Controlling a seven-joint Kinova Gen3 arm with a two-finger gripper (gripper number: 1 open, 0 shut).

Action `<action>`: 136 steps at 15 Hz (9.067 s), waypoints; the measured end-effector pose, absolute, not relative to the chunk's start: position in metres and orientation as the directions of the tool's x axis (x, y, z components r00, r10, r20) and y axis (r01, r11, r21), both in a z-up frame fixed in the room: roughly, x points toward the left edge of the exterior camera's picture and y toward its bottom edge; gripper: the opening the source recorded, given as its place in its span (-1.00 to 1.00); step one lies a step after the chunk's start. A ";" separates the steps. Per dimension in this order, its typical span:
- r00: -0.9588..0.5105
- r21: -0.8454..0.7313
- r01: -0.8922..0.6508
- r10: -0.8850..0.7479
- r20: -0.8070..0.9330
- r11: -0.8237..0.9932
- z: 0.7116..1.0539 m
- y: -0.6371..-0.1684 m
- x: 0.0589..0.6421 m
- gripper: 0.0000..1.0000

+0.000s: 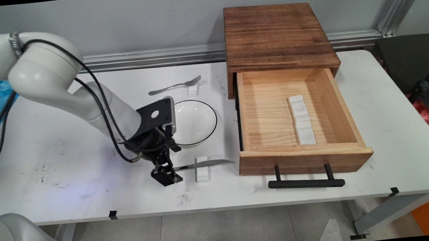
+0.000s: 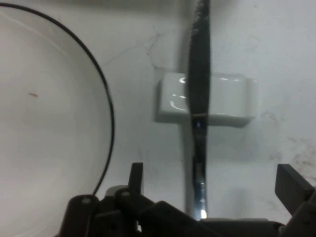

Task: Pick up the knife from the right of the white plate, then place the picked object into the drawer

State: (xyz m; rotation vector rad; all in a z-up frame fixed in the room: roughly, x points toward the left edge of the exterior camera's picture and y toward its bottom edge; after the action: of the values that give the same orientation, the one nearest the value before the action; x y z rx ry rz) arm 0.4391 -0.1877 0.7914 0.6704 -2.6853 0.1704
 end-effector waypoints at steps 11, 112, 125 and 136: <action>-0.796 -0.035 -0.510 -0.456 0.397 0.860 0.765 -0.199 0.430 1.00; -0.802 -0.027 -0.386 -0.321 0.504 0.922 0.839 -0.364 0.194 -1.00; -0.805 -0.021 -0.386 -0.326 0.496 0.922 0.813 -0.365 0.199 -1.00; -0.810 -0.018 -0.384 -0.328 0.487 0.923 0.798 -0.363 0.207 -1.00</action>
State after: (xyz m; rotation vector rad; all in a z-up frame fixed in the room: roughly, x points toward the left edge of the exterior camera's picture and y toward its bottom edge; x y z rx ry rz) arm 0.2066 -0.3630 0.7976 0.5117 -2.5918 0.1577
